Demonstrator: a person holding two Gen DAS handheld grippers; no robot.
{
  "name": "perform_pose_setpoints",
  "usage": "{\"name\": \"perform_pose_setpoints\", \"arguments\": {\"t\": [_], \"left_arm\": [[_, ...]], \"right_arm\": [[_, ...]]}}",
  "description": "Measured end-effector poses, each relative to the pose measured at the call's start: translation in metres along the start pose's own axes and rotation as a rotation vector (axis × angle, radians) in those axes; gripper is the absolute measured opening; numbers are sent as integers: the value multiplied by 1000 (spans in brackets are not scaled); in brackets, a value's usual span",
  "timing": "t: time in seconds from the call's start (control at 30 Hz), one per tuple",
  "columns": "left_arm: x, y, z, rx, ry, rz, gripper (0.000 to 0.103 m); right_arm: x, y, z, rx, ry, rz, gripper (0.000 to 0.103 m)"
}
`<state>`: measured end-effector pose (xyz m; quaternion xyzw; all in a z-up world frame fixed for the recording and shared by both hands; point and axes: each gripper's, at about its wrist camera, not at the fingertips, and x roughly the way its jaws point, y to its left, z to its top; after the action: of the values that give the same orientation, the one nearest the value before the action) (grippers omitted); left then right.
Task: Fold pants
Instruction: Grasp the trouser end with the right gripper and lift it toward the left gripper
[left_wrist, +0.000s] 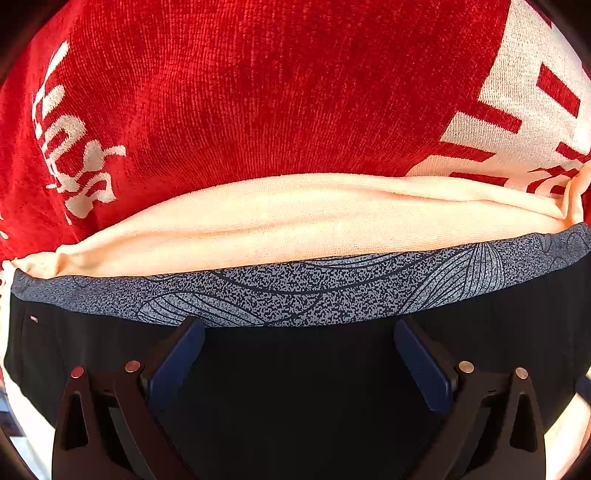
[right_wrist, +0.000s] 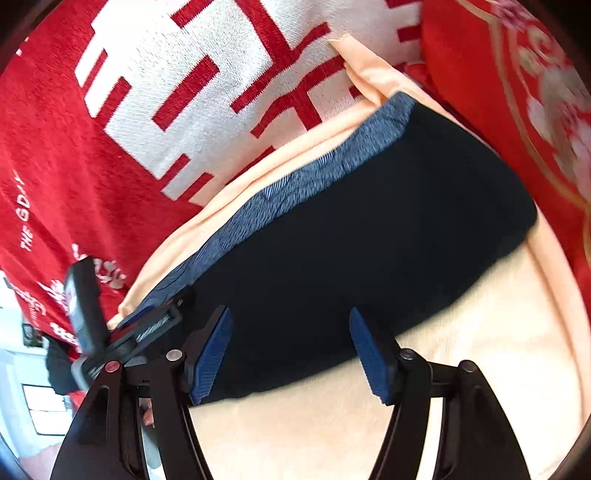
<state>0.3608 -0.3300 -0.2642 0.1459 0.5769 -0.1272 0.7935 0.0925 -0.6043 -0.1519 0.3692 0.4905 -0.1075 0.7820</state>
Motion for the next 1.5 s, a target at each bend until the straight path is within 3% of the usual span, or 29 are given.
{"name": "perform_pose_setpoints", "arguments": {"t": [0.2, 0.47, 0.57, 0.63, 0.73, 0.8, 0.97, 1.07, 1.2, 1.27, 1.3, 1.33, 1.4, 1.5], "left_arm": [[-1, -1, 0, 6, -2, 8, 103], [-17, -9, 4, 24, 39, 4, 103], [-33, -17, -2, 29, 40, -58, 103], [-41, -27, -8, 43, 42, -82, 103], [-37, -41, -18, 50, 73, -101, 103], [-27, -50, -28, 53, 112, -97, 103], [-28, -55, -36, 46, 61, -98, 103], [-28, -58, -35, 63, 60, -97, 103], [-28, -61, -36, 75, 67, -103, 103], [-32, -59, -32, 68, 82, -102, 103], [-36, -60, -28, 61, 83, -111, 92], [-40, -59, -25, 54, 84, -132, 77], [-50, -59, -23, 52, 89, -188, 73], [-66, -66, -19, 74, 35, -240, 73]], "right_arm": [[-5, -27, -29, 120, 73, 35, 70], [-11, -52, -48, 205, 49, 89, 70], [-14, -62, -44, 249, 4, 142, 69], [-14, -68, -37, 278, -24, 175, 56], [-11, -79, -27, 332, -75, 196, 50], [-8, -87, -22, 377, -104, 222, 49], [-1, -98, -17, 440, -164, 306, 49], [9, -92, 2, 421, -204, 344, 49], [16, -82, 21, 386, -186, 353, 50], [15, -81, 24, 401, -164, 333, 30], [13, -82, 24, 407, -161, 343, 19], [11, -82, 23, 408, -160, 350, 19], [2, -77, 21, 388, -163, 363, 18], [-11, -65, 22, 348, -175, 396, 18]]}}
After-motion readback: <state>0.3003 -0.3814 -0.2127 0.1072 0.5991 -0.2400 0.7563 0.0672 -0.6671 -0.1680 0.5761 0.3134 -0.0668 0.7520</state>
